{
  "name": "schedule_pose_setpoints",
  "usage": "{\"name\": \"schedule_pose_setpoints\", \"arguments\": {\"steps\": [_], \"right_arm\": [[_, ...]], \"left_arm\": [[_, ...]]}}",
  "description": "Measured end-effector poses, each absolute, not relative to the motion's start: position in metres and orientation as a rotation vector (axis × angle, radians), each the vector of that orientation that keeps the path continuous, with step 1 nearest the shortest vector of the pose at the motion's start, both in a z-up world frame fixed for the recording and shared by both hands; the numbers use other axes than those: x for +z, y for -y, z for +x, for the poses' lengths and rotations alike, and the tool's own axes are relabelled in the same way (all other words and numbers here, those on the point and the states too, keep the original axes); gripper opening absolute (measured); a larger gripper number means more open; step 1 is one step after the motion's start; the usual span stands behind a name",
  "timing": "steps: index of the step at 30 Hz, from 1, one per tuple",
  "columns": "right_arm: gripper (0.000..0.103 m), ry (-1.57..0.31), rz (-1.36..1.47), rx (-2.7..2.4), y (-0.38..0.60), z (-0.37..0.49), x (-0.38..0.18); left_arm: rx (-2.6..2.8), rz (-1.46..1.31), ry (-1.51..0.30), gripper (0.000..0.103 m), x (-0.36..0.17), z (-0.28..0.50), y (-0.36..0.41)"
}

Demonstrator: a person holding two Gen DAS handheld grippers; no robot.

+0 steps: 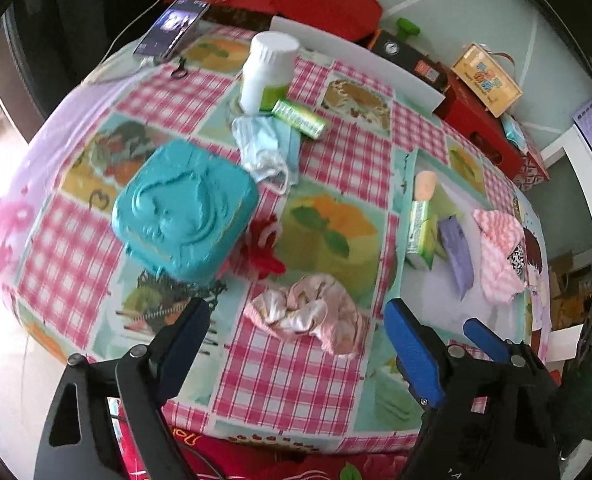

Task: Organize soft objects
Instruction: 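Grasp the pink floral cloth with the right tool and lift it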

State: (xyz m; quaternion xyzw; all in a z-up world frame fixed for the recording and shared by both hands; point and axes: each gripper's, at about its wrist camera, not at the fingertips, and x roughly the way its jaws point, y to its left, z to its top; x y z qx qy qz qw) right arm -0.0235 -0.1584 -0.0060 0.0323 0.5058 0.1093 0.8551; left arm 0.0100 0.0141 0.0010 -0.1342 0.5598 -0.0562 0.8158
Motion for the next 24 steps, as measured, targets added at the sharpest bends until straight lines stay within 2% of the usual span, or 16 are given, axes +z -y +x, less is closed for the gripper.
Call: {"name": "schedule_pose_setpoints", "arguments": {"steps": [5,24], "right_arm": [[0.084,-1.08,0.037,0.27,0.144,-0.023,-0.012],[0.073,-1.173,-0.077,0.372,0.089,-0.001,-0.04]], "left_arm": [[-0.087,-0.325,-1.214,0.089,-0.011,0.012,-0.026],[-0.035,-0.36,-1.289,0.089,-0.043,0.022,-0.048]]}}
